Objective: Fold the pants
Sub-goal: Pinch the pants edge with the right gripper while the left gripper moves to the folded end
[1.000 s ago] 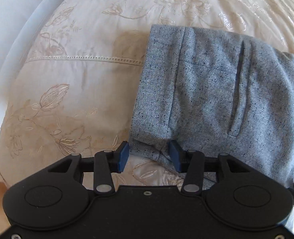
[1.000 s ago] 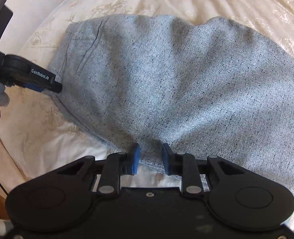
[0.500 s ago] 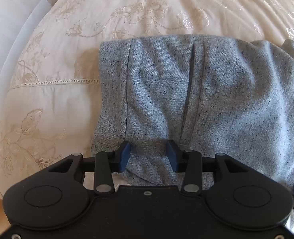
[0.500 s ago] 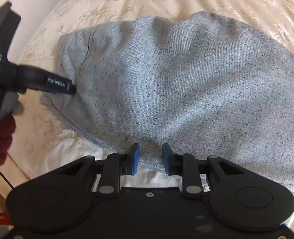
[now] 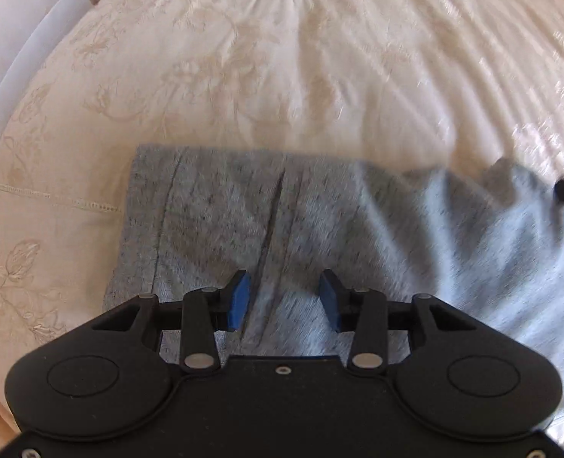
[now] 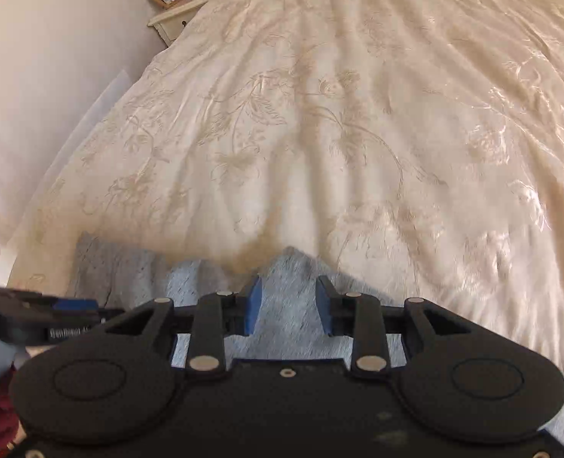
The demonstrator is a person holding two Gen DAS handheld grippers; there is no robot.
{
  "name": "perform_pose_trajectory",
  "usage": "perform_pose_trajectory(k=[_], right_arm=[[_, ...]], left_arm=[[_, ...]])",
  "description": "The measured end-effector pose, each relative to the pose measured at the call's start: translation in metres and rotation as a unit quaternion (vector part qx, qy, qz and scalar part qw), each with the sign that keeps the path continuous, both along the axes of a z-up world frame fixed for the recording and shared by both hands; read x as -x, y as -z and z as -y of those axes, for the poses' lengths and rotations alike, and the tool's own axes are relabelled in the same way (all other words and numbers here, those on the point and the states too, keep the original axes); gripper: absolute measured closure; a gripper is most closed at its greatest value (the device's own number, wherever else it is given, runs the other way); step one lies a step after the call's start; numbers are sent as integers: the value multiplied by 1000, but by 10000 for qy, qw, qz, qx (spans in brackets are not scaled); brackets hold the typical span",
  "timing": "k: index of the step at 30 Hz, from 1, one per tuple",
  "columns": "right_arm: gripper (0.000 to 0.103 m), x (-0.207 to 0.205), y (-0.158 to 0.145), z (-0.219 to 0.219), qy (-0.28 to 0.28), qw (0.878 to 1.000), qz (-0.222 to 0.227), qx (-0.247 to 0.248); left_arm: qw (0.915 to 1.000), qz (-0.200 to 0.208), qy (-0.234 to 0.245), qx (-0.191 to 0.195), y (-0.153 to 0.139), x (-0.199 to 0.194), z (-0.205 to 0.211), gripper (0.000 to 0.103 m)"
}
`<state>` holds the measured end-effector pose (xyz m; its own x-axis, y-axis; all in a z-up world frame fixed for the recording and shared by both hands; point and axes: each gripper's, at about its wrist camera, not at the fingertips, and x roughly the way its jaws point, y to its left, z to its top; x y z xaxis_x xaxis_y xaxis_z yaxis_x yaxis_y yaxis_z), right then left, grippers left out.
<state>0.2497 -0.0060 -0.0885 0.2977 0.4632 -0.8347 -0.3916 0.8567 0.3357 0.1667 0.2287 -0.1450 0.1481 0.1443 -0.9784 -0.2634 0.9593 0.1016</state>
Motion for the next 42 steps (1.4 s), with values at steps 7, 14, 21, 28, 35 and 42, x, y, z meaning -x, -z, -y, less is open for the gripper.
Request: perform_pose_trajectory(k=[7, 14, 21, 28, 35, 42], right_arm=[[68, -53, 37, -24, -667, 9966, -335, 341], [98, -9, 11, -21, -1451, 9894, -52, -16], [99, 86, 4, -25, -2035, 9780, 428, 153], [101, 127, 27, -31, -2101, 9772, 134, 268], [84, 93, 1, -9, -1237, 9916, 364, 53], [68, 10, 5, 1, -621, 9975, 318, -126]], left_arm=[[10000, -18, -1, -44, 12, 13, 4, 47], [9997, 69, -227, 39, 6, 16, 4, 48], [9966, 701, -329, 271, -44, 13, 6, 56], [9940, 1044, 162, 281, -57, -38, 36, 55], [9980, 555, 252, 192, -27, -38, 43, 55], [9984, 246, 517, 4, 12, 34, 40, 49]])
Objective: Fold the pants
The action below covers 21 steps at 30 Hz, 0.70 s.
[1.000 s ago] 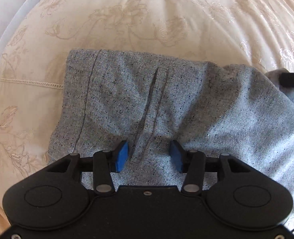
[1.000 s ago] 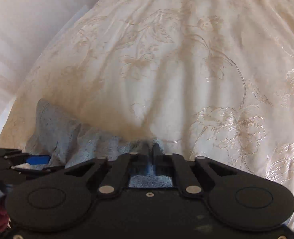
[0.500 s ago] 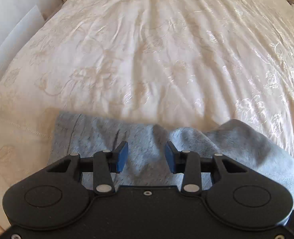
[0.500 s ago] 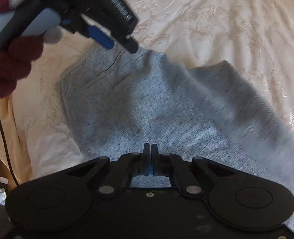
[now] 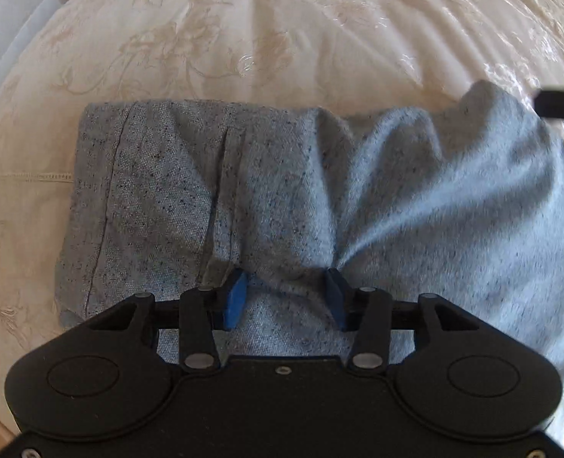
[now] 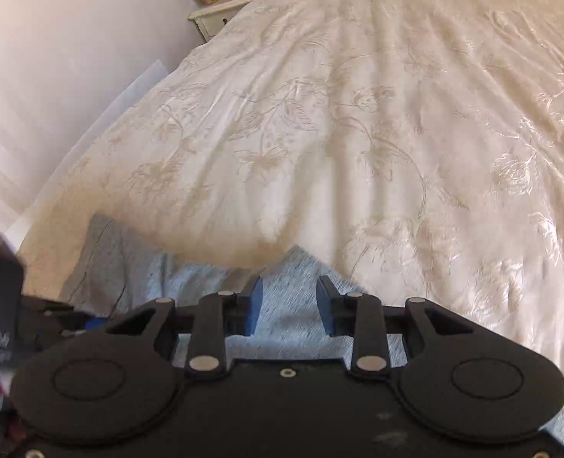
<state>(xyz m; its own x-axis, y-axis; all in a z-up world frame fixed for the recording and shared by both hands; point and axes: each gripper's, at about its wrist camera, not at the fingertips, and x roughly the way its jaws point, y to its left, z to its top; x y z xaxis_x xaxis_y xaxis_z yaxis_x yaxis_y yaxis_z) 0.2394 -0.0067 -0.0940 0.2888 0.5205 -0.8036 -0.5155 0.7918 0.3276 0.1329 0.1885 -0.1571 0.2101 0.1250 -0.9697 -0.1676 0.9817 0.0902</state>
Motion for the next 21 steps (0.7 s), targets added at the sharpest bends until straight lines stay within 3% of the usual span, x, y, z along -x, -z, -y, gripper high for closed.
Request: perform_pose_trajectory(k=[3, 7, 9, 10, 13, 16, 21], right_arm=[[66, -30, 14, -14, -187, 9994, -236, 140], [66, -43, 31, -27, -510, 9972, -485, 272], [97, -37, 30, -27, -779, 9960, -434, 84], [100, -29, 25, -27, -878, 9955, -351, 57], [100, 8, 11, -27, -1244, 9922, -68, 47], [99, 40, 16, -27, -1497, 9884, -258, 37], [93, 48, 39, -27, -1110, 9924, -508, 187]], left_arm=[[9990, -24, 253, -364, 2, 5, 15, 49], [9996, -72, -18, -279, 5, -1, 13, 49], [9998, -55, -84, -190, 4, -1, 9, 49], [9998, -36, -106, -143, 3, 0, 7, 49], [9999, -1, -125, -48, 4, 3, 0, 48], [9999, -26, -115, -52, 5, -2, -6, 48], [9999, -30, -39, -159, 7, -3, -1, 48]])
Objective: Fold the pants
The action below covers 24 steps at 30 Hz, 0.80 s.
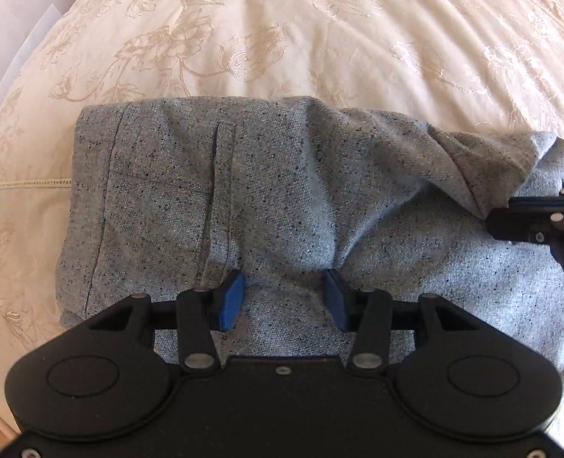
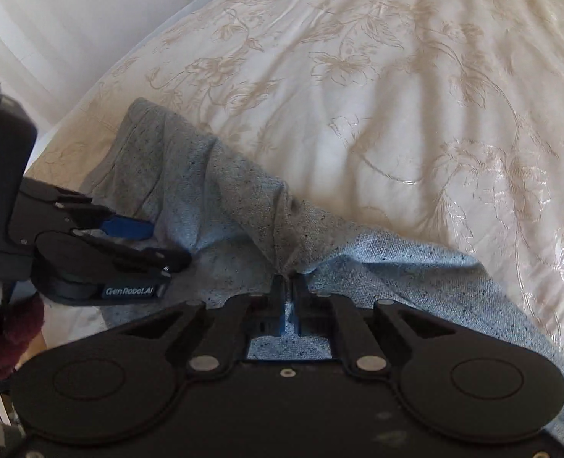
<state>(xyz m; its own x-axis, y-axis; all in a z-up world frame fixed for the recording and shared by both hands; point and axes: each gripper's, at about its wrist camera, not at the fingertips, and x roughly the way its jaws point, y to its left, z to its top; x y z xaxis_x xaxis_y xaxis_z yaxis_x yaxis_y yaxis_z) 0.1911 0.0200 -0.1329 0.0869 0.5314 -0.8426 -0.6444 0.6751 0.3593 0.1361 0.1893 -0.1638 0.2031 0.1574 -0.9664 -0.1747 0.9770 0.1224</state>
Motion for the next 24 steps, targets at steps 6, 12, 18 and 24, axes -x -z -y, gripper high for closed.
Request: perform_pose_trajectory(k=[6, 12, 18, 24], right_arm=[[69, -26, -13, 0, 514, 9985, 138, -132], [66, -51, -10, -8, 568, 9982, -142, -154], [71, -76, 0, -9, 802, 9925, -808, -447], [100, -119, 14, -6, 1552, 9803, -1139, -437]], left_arm=[[10000, 45, 11, 5, 0, 3, 10, 48], [10000, 94, 3, 3, 1, 7, 10, 48], [9999, 167, 18, 23, 0, 13, 9, 48], [9997, 256, 49, -40, -2, 19, 12, 48]])
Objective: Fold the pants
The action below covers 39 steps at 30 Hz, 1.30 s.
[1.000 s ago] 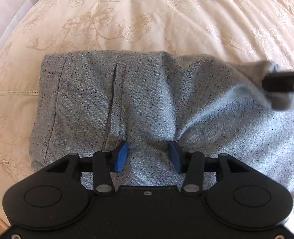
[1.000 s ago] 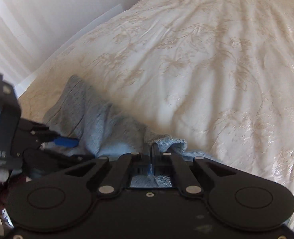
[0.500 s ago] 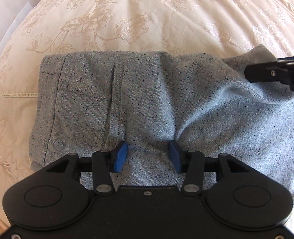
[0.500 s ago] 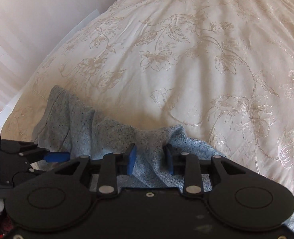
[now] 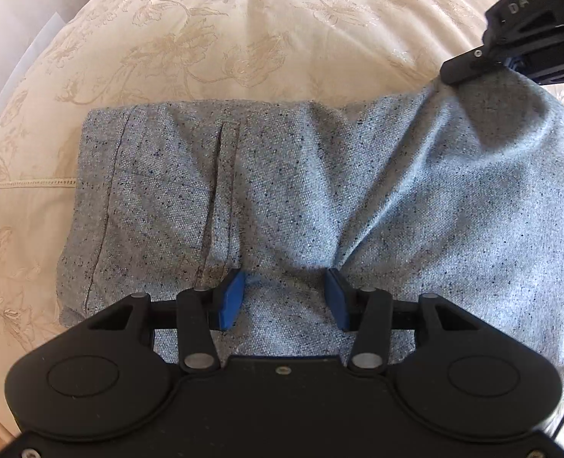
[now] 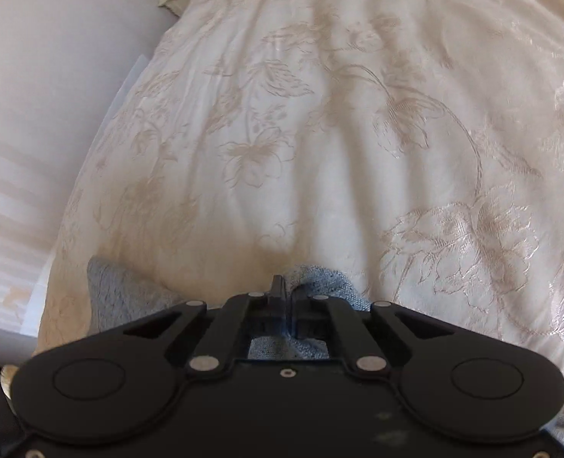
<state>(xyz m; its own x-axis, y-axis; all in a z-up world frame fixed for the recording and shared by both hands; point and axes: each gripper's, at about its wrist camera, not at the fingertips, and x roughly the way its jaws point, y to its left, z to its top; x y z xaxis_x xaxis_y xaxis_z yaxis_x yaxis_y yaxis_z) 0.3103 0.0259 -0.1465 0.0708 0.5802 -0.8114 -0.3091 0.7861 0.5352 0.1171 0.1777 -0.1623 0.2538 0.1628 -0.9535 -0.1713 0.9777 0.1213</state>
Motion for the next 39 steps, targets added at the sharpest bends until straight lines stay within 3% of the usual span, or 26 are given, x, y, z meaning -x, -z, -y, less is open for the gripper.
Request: perform_pose_trajectory(k=[3, 8, 11, 13, 17, 18, 21, 23, 25, 26, 27, 28, 29, 32, 34, 37, 39], right_arm=[[100, 1, 14, -17, -349, 9984, 215, 387], [99, -4, 23, -8, 134, 9996, 15, 241], [84, 20, -13, 11, 622, 9911, 1073, 475], [84, 36, -35, 27, 865, 9843, 1505, 315], [85, 75, -48, 28, 134, 9889, 1474, 128], [89, 85, -45, 22, -106, 9900, 1391, 191], [94, 93, -24, 5, -520, 9821, 1584, 876], [100, 82, -3, 0, -263, 9727, 1626, 1636], [99, 62, 5, 11, 215, 9690, 1578, 1886], [94, 57, 0, 15, 360, 9666, 1617, 1955], [94, 57, -9, 20, 415, 9659, 1681, 1925], [92, 62, -19, 24, 388, 9685, 1733, 1747], [90, 71, -31, 29, 317, 9726, 1751, 1495], [90, 116, -49, 32, 111, 9845, 1529, 850], [90, 153, -50, 23, -127, 9889, 1318, 679], [89, 208, -28, 11, -473, 9907, 874, 935], [89, 242, -7, 9, -595, 9898, 380, 1240]], left_arm=[[9999, -33, 124, -81, -2, 3, 4, 48], [9988, -157, 411, -229, -6, 17, 11, 48], [9990, -164, 387, -132, -20, 27, 8, 51], [9995, 42, 282, -114, -33, 32, 2, 52], [9993, 300, 98, -196, -40, 28, -13, 52], [9993, 274, 47, -232, -37, 26, -18, 52], [9986, 21, -154, -499, -22, 24, -36, 47], [9991, -90, -367, -191, -14, 26, -57, 43], [9975, -65, -668, 208, -16, 30, -74, 43], [9967, -85, -769, 231, -19, 31, -78, 45], [9963, -73, -848, 142, -24, 33, -80, 55], [9962, -38, -868, 97, -29, 35, -82, 61], [9963, 53, -851, 129, -34, 37, -82, 61], [9971, 222, -674, 292, -42, 43, -80, 61], [9982, 155, -454, 359, -38, 47, -74, 59], [9993, -241, -255, 96, -22, 56, -67, 54], [9981, -489, -365, 85, -13, 65, -70, 52]])
